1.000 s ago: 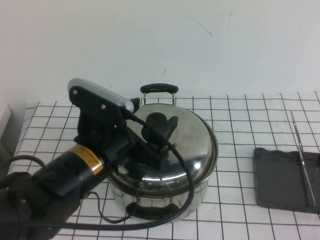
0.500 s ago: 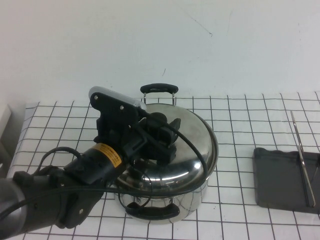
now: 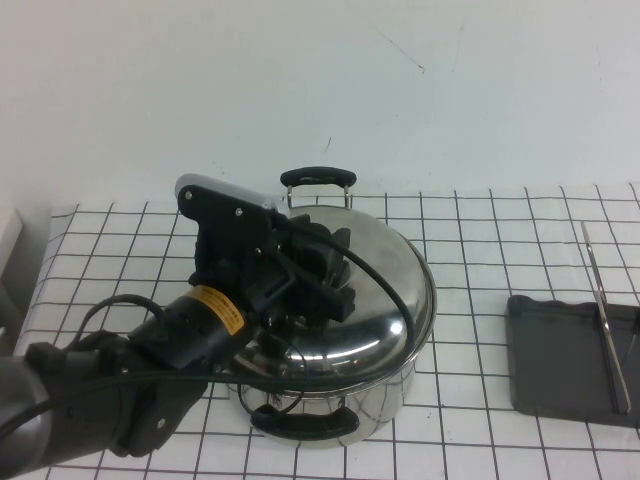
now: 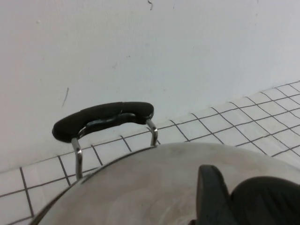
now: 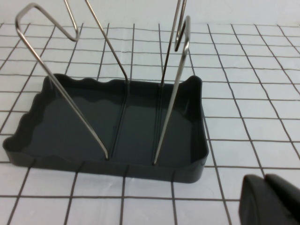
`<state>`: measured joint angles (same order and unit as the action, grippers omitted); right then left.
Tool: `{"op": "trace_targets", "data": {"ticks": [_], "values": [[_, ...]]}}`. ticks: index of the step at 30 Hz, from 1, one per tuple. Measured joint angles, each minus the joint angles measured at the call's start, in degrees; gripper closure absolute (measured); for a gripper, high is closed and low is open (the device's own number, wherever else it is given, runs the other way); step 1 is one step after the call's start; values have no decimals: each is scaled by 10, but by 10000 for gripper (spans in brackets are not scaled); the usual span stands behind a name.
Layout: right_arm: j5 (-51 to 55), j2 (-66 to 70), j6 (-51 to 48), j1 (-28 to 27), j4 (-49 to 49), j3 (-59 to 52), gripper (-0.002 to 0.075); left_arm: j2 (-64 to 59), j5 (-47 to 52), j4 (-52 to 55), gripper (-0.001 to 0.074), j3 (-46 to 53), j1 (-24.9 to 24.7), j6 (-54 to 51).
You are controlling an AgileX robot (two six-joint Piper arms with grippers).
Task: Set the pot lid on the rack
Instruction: Open the pot, then hand over the pot lid
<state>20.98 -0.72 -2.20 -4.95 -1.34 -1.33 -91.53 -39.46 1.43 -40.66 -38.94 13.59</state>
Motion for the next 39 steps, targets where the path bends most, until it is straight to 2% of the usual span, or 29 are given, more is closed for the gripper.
{"op": "trace_targets", "data": {"ticks": [10,17,20,25,29,31,33,36,37,39], "values": [[0,0,1,0,0,0,729,130,28,73,415,-55,-1,29],[0,0,1,0,0,0,729,173,27,154,415,-55,-2,287],[0,0,1,0,0,0,729,165,23,180,415,-55,-2,359],[0,0,1,0,0,0,729,122,-60,192,415,-55,-2,413],[0,0,1,0,-3,0,729,63,-197,199,415,-55,-2,450],[-6,0,7,0,-4,0,729,38,-230,206,415,-56,-2,458],[-23,0,46,0,43,-2,729,14,-240,207,415,-56,-2,478],[-61,0,171,0,240,-2,729,-12,-241,207,415,-56,-2,502],[-71,0,199,0,324,-2,729,-19,-241,207,415,-56,-2,506],[-88,0,219,0,410,-2,729,-24,-241,203,415,-56,-2,511]]}}
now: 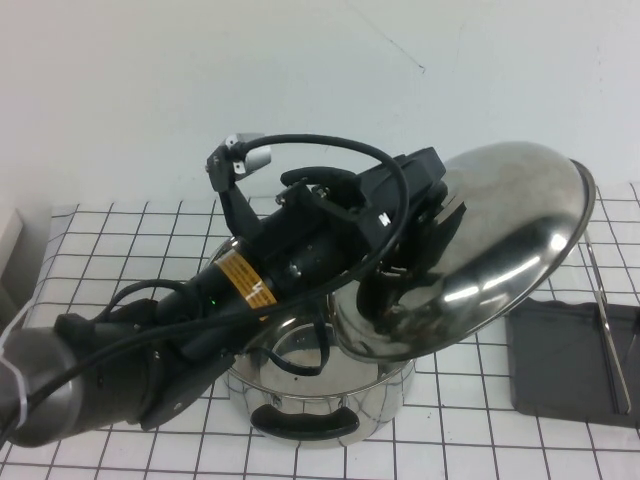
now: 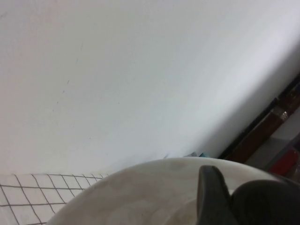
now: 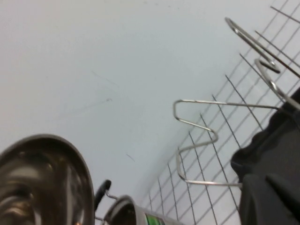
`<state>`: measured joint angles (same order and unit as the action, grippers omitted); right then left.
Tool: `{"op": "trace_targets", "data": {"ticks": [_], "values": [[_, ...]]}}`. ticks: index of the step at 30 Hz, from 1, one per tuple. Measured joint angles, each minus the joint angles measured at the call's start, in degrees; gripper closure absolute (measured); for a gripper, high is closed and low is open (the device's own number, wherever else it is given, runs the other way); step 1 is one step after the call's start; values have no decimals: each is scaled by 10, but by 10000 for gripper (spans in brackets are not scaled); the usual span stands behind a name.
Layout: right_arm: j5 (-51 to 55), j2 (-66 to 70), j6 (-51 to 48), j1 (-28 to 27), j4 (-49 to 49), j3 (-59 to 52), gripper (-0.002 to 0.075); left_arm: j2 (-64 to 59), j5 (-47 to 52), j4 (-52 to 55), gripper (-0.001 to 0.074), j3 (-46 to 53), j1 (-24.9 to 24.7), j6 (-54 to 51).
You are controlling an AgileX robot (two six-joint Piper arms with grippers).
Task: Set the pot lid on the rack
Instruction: Hand over the pot lid
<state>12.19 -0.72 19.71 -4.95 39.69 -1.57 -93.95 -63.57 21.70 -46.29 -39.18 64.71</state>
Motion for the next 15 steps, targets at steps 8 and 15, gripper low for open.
{"op": "trace_targets", "data": {"ticks": [8,15], "values": [[-17,0,-67,0,102,0,729,-2,0,-14,415,-22,0,2],[95,0,-489,1,390,36,727,-3,-4,53,415,-83,0,-5]]}}
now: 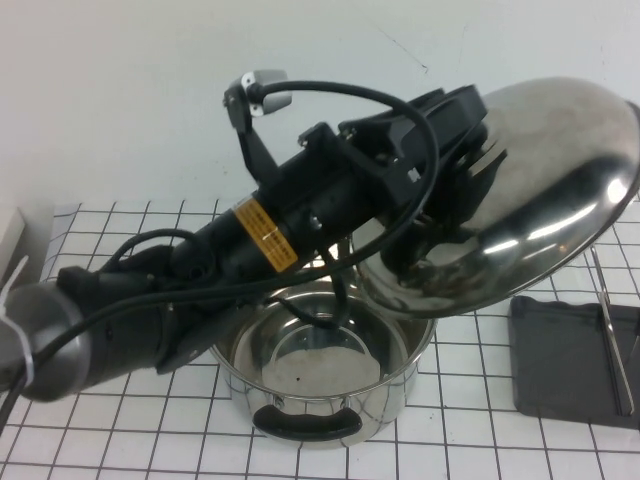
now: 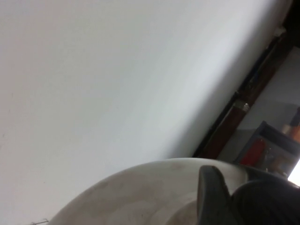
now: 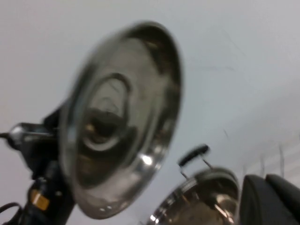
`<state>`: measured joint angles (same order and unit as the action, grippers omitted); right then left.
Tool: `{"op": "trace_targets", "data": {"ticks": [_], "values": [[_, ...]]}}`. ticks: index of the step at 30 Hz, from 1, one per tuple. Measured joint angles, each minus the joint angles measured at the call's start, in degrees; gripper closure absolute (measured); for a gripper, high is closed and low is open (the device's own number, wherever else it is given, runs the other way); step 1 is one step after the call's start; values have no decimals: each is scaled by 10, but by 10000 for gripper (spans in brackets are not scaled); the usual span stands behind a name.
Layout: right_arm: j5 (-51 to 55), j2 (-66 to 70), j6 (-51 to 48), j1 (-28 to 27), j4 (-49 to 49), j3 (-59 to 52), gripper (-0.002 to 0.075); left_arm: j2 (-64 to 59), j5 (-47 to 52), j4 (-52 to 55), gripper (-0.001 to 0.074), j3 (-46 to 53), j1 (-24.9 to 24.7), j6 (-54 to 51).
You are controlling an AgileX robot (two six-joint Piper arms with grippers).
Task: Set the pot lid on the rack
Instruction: Hand over the pot lid
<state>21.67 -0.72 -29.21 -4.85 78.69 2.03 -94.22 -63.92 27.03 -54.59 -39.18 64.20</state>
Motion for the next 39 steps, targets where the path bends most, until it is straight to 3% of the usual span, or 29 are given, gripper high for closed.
{"op": "trace_targets", "data": {"ticks": [2,4,7,10,14,23,31,36,39], "values": [[12,8,-150,0,114,24,706,-4,-7,11,415,-13,0,0],[27,40,-246,0,160,52,636,-9,-10,18,415,-23,0,0],[58,105,-294,0,179,88,461,-20,-12,29,415,-27,0,2],[92,197,-308,0,183,134,235,-31,-12,42,415,-27,0,4],[137,318,-322,0,184,202,122,-39,-10,50,415,-27,0,7],[276,553,-331,0,184,349,139,-42,-9,36,415,-28,0,7],[318,652,-300,11,182,418,183,-42,-9,34,415,-30,0,8],[308,670,-315,48,179,444,309,-42,-15,32,415,-31,0,6],[283,673,-323,73,179,455,466,-42,-20,29,415,-31,0,5]]}}
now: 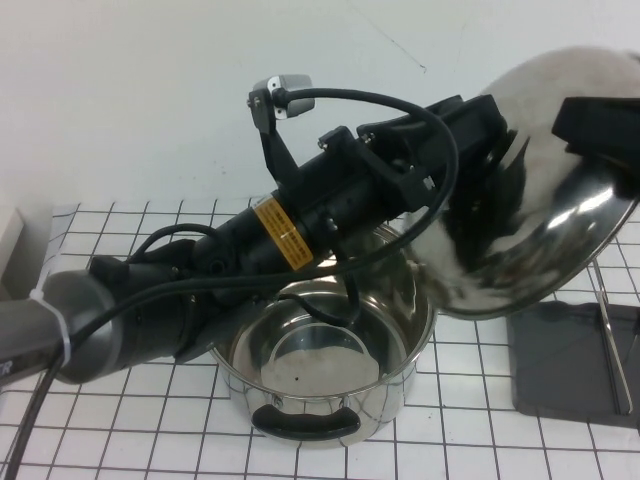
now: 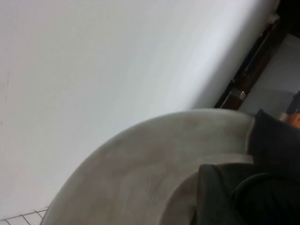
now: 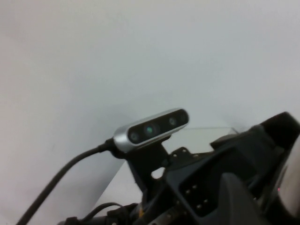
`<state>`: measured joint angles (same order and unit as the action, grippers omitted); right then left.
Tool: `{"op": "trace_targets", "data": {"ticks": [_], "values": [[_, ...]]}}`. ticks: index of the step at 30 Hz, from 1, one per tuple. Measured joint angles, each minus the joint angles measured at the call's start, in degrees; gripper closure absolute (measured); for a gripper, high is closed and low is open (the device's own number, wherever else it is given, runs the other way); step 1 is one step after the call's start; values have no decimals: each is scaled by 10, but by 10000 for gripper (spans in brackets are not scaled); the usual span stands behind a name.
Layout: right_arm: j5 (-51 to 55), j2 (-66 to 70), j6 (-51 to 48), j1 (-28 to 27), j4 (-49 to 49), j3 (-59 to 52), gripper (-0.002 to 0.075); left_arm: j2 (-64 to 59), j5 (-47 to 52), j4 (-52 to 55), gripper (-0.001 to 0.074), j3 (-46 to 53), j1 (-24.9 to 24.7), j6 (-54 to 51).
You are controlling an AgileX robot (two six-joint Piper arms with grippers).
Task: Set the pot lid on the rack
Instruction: Hand over the pot lid, then place the pot lid on the pot rack
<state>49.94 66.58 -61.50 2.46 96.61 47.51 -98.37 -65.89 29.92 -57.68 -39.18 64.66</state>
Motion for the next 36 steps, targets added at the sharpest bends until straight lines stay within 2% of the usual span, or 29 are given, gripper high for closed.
{"op": "trace_targets", "data": {"ticks": [2,4,6,10,13,16,18,19,21,23,25,29,36], "values": [[-2,0,1,10,6,3,574,0,3,-1,415,0,0,-1],[0,0,3,13,6,3,634,0,3,-5,411,0,1,-2],[-1,0,-11,13,1,4,638,0,3,-1,373,0,6,-4],[-15,0,-46,13,-3,6,638,0,2,34,218,0,24,4],[-25,-14,-61,12,-5,6,638,0,2,77,182,0,50,26],[-50,-45,-56,5,-47,7,639,0,2,132,181,0,87,61],[-71,-66,-35,3,-103,10,639,1,2,179,223,0,113,93],[-81,-81,-16,2,-139,12,639,3,2,208,269,0,129,108],[-94,-109,30,2,-212,12,639,12,2,265,395,0,159,131],[-97,-132,87,2,-302,12,639,27,1,332,572,0,191,144],[-95,-143,138,2,-389,12,639,43,0,390,659,0,219,154],[-97,-140,214,2,-513,12,639,78,-7,487,720,0,247,181],[-127,-78,236,2,-553,12,639,105,-20,578,733,0,250,206]]}}
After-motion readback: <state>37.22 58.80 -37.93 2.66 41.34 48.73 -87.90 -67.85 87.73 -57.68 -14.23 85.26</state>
